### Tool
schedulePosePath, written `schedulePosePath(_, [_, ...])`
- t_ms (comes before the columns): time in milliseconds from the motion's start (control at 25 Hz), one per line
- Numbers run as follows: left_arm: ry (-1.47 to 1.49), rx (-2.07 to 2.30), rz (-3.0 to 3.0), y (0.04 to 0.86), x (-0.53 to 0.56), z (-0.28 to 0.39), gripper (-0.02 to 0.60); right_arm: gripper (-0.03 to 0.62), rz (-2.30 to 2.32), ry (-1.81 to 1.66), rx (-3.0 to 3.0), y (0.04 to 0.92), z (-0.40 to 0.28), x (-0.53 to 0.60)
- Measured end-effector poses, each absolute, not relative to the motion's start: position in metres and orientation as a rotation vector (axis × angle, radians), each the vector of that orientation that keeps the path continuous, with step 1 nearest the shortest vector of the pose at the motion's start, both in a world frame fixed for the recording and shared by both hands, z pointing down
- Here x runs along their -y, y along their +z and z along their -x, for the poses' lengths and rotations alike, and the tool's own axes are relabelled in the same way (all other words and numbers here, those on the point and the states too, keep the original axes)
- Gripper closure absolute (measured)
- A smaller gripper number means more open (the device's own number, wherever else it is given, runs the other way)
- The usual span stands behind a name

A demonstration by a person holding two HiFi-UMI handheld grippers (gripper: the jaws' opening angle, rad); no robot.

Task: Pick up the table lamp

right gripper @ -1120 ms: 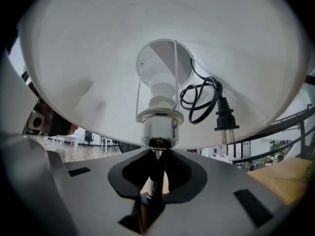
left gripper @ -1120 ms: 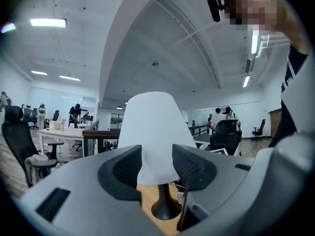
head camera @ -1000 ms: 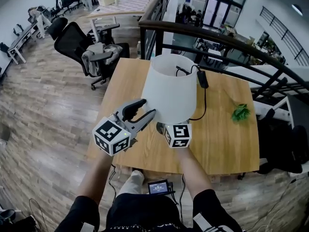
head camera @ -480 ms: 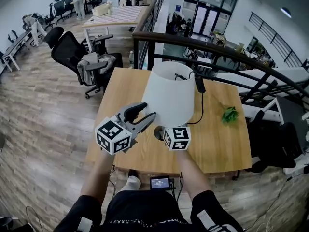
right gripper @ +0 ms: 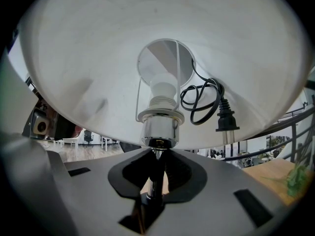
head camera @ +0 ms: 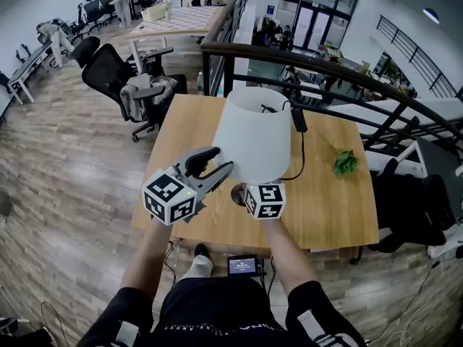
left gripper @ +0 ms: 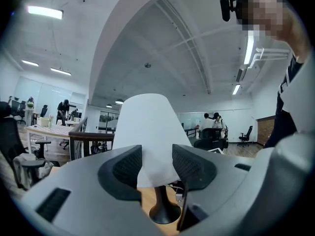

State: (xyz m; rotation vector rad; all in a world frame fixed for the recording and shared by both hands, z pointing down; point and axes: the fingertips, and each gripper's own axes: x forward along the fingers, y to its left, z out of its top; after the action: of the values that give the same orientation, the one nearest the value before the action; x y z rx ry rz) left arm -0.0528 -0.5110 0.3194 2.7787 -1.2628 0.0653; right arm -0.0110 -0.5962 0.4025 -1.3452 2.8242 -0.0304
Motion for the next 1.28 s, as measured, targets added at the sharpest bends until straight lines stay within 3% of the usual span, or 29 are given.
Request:
schedulePosePath(840, [0.128, 1.309, -2.755, 0.321, 0.405, 0.03, 0.377, 0.514, 1.283, -0.097, -2.856, 0.408, -0.006, 0.488])
schedulePosePath(1280, [0.088, 1.257, -2.814, 0.334, 0.262, 0.077, 0.377, 0.514, 1.348, -0.067, -2.84, 0.42, 0.035, 0.345])
